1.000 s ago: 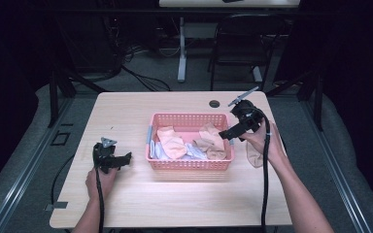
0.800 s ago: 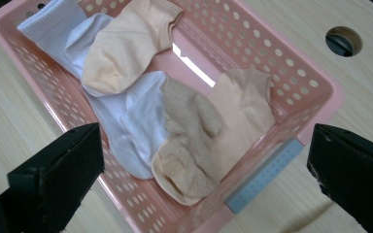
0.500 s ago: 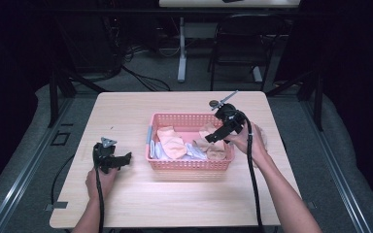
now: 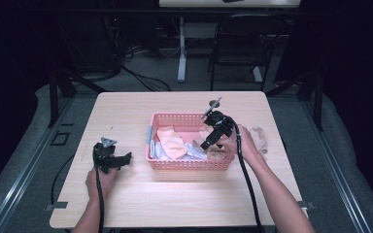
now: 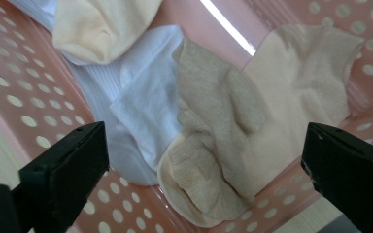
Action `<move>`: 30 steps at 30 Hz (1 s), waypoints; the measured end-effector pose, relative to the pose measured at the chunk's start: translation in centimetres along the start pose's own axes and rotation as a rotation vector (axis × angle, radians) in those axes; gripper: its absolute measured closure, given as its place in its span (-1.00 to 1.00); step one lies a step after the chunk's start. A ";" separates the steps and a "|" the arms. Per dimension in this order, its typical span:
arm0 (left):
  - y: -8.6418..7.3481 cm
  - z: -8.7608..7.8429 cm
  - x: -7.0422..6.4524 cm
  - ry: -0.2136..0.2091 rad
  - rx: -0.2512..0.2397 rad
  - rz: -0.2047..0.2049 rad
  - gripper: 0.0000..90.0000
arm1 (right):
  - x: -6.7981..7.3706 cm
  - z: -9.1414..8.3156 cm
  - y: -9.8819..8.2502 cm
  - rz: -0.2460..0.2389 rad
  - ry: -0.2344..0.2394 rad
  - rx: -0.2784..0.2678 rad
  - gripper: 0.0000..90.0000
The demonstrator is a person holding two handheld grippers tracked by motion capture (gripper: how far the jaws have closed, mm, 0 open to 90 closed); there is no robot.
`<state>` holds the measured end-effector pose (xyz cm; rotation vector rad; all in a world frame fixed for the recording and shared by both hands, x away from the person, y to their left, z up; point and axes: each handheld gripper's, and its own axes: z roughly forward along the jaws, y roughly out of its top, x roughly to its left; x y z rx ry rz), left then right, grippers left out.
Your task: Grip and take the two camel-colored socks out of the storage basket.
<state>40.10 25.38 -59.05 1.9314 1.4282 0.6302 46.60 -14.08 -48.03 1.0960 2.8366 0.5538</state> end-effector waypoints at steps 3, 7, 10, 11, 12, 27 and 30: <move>0.0 0.0 0.0 0.000 0.000 0.000 -0.67 | -0.3 0.8 0.1 0.007 -0.003 0.035 -0.87; 0.0 0.0 0.0 0.000 0.000 0.000 -0.67 | -0.4 1.4 0.5 0.024 -0.040 0.062 -0.72; 0.0 0.0 0.0 0.000 0.000 0.000 -0.67 | -0.2 1.9 0.8 0.012 -0.059 0.095 -0.67; 0.0 0.0 0.0 0.000 0.000 0.000 -0.67 | -0.1 2.1 0.8 0.017 -0.061 0.108 -0.63; 0.0 0.0 0.0 0.000 0.000 0.000 -0.67 | -0.1 2.4 0.9 0.019 -0.062 0.110 -0.61; 0.0 0.0 0.0 0.000 0.000 0.000 -0.67 | -0.3 5.1 1.3 0.012 -0.086 0.259 0.30; 0.0 0.0 0.0 0.000 0.000 0.000 -0.67 | -0.1 5.1 1.2 0.019 -0.094 0.252 0.60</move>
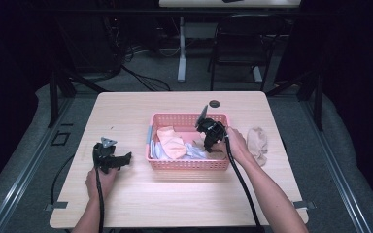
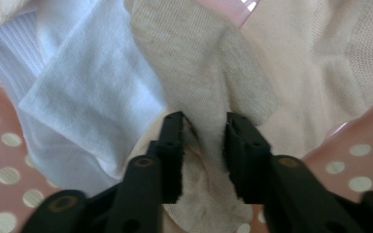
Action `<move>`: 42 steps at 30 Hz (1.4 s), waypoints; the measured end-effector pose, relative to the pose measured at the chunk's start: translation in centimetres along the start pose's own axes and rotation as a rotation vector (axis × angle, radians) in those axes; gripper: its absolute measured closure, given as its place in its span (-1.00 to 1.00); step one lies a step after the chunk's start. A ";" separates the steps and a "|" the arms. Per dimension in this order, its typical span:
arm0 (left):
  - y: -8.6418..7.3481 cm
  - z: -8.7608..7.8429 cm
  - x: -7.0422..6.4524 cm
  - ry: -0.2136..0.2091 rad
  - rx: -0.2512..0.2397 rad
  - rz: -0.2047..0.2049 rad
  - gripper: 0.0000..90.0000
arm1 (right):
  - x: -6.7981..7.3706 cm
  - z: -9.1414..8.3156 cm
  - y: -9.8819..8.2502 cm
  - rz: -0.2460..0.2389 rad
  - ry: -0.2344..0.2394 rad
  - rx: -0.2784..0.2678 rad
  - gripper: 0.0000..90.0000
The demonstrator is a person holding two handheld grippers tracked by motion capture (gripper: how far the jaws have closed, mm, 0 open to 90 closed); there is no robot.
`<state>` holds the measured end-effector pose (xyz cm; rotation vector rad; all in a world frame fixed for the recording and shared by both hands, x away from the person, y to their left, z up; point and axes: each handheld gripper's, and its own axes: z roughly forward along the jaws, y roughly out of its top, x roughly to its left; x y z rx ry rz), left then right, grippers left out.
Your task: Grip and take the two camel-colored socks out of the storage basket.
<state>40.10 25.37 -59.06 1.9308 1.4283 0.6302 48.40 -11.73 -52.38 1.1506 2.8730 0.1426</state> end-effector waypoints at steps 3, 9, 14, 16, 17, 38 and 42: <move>0.0 0.0 0.0 0.000 0.000 0.000 -0.67 | -0.1 -0.3 0.0 -0.011 0.004 0.008 0.73; 0.0 0.0 0.0 0.000 0.000 0.000 -0.67 | -0.1 -1.5 -0.8 -0.003 0.002 -0.040 0.83; 0.0 0.0 0.0 0.000 0.000 0.000 -0.67 | 0.0 -2.7 -1.1 -0.011 0.004 -0.067 0.83; 0.0 0.0 0.0 0.000 0.000 0.000 -0.67 | 0.1 -3.4 -1.2 -0.007 0.006 -0.067 0.84; 0.0 0.0 0.0 0.000 0.000 0.000 -0.67 | 0.1 -3.4 -1.2 -0.007 0.006 -0.067 0.84; 0.0 0.0 0.0 0.000 0.000 0.000 -0.67 | 0.7 -8.7 -1.5 -0.033 -0.029 -0.151 0.84; 0.0 0.0 0.0 0.000 0.000 0.000 -0.67 | 0.6 -9.6 -1.6 -0.037 -0.036 -0.151 0.84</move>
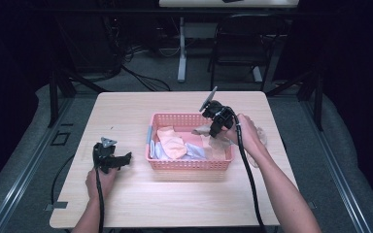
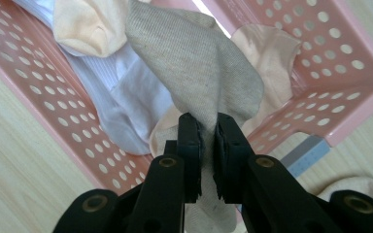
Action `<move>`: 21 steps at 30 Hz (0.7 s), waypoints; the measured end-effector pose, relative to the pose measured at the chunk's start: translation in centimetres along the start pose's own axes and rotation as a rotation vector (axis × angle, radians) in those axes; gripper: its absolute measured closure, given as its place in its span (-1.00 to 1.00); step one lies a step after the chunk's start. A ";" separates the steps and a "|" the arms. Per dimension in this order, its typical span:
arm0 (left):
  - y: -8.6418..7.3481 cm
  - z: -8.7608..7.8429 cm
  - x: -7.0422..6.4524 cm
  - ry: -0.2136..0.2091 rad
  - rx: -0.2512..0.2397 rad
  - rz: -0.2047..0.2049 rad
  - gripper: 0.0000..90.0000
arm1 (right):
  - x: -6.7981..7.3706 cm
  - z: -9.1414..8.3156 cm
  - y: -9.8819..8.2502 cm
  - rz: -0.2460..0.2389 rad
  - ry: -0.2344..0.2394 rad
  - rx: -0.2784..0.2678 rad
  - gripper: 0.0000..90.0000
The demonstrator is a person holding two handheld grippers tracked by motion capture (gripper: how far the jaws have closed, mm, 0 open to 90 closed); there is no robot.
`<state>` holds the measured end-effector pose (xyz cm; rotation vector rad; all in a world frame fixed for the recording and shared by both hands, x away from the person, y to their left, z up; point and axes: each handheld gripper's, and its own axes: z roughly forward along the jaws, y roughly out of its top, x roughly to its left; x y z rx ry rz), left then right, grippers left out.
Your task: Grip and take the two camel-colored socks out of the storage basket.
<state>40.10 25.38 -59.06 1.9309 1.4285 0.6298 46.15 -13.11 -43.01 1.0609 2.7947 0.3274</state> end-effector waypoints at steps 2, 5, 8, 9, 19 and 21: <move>0.0 0.0 0.0 0.000 0.000 0.000 -0.67 | 0.0 -0.2 0.0 0.004 -0.002 -0.009 0.84; 0.0 0.0 0.0 0.000 0.000 0.000 -0.67 | -0.1 -1.0 -0.1 0.006 -0.008 -0.023 0.84; 0.0 0.0 0.0 0.000 0.000 0.000 -0.67 | -0.3 -2.1 -0.3 0.006 -0.016 -0.026 0.83; 0.0 0.0 0.0 0.000 0.000 0.000 -0.67 | -0.3 -2.1 -0.3 0.006 -0.016 -0.026 0.83; 0.0 0.0 0.0 0.000 0.000 0.000 -0.67 | -0.6 -4.6 -0.8 0.004 -0.045 -0.043 0.82; 0.0 0.0 0.0 0.000 0.000 0.000 -0.67 | -0.7 -5.0 -1.1 0.012 -0.052 -0.055 0.82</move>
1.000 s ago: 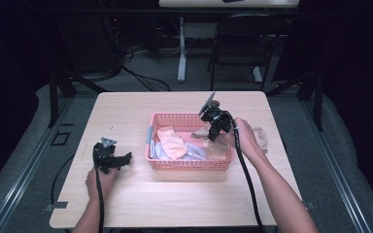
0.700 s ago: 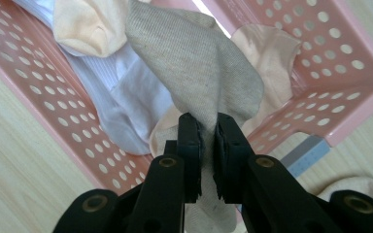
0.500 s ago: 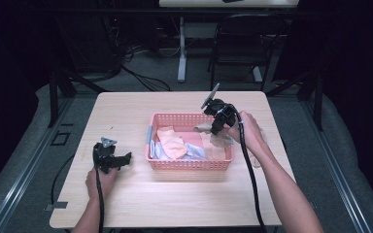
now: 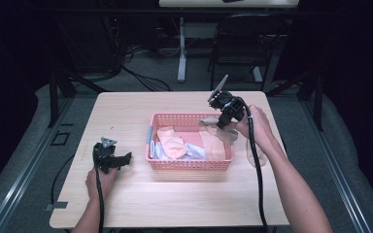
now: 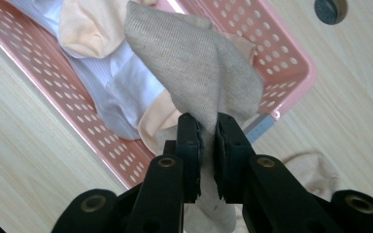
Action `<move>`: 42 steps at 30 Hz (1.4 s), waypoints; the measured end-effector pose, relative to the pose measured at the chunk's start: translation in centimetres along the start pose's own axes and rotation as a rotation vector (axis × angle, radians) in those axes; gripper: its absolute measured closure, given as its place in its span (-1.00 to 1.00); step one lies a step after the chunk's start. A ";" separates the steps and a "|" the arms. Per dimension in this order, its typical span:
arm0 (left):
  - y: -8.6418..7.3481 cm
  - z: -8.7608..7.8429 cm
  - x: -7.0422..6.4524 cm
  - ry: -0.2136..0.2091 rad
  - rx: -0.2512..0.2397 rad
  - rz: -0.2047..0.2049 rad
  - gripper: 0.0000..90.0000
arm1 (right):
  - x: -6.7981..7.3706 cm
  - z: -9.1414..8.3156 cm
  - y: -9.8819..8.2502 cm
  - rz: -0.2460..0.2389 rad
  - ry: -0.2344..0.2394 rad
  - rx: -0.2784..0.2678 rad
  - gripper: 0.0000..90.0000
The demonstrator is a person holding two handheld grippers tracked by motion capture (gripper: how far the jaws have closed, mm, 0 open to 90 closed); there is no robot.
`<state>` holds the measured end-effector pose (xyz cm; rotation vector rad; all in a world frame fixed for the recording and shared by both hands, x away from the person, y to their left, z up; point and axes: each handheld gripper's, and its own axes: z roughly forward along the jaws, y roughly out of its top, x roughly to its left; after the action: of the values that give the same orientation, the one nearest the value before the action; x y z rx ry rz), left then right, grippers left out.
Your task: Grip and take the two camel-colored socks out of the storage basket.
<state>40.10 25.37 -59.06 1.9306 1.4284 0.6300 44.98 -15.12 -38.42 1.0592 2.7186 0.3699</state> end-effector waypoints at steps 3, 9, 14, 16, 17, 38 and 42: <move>0.0 0.0 0.0 0.000 0.000 0.000 -0.67 | -0.4 -0.8 -0.5 0.011 -0.013 -0.001 0.82; 0.0 0.0 0.0 0.000 0.000 0.000 -0.67 | -1.4 -1.5 -1.4 0.031 -0.025 0.001 0.82; 0.0 0.0 0.0 0.000 0.000 0.001 -0.67 | -2.3 -2.0 -2.3 0.060 -0.036 -0.010 0.82; 0.0 0.0 0.0 0.000 0.000 0.000 -0.67 | -2.7 -2.1 -2.7 0.079 -0.036 -0.015 0.82; 0.0 0.0 0.0 0.000 0.000 0.000 -0.67 | -2.8 -2.2 -2.9 0.084 -0.042 -0.012 0.82; -0.1 -0.1 0.0 0.001 0.000 0.000 -0.67 | -8.8 1.0 -9.2 0.258 -0.047 0.069 0.83; -0.1 -0.1 0.0 0.000 0.000 0.000 -0.67 | -9.6 2.0 -10.3 0.288 -0.044 0.081 0.83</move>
<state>40.02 25.36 -59.06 1.9309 1.4283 0.6305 45.95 -28.66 -42.52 1.4686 2.5639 0.2766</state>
